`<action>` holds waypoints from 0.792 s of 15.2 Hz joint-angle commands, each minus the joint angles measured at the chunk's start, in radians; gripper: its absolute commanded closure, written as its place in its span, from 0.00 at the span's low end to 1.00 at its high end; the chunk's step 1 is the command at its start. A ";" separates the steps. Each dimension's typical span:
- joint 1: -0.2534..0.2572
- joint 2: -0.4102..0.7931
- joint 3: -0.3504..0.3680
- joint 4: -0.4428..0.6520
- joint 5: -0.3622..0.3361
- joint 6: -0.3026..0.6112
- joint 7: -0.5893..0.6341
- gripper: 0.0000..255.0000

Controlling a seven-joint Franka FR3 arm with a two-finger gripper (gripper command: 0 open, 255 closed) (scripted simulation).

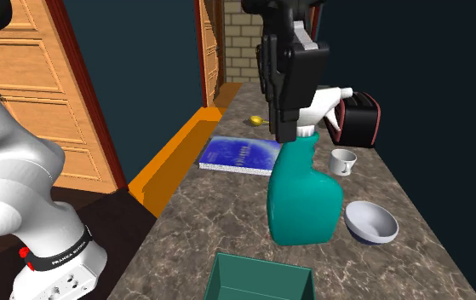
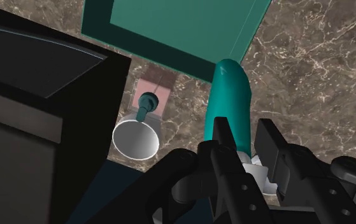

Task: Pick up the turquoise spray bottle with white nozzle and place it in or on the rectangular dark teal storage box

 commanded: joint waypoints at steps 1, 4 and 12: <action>-0.019 -0.011 -0.025 0.011 -0.004 -0.017 -0.047 1.00; -0.047 -0.013 -0.066 0.035 -0.002 -0.036 -0.120 1.00; -0.087 -0.028 -0.123 0.001 -0.006 -0.005 -0.212 1.00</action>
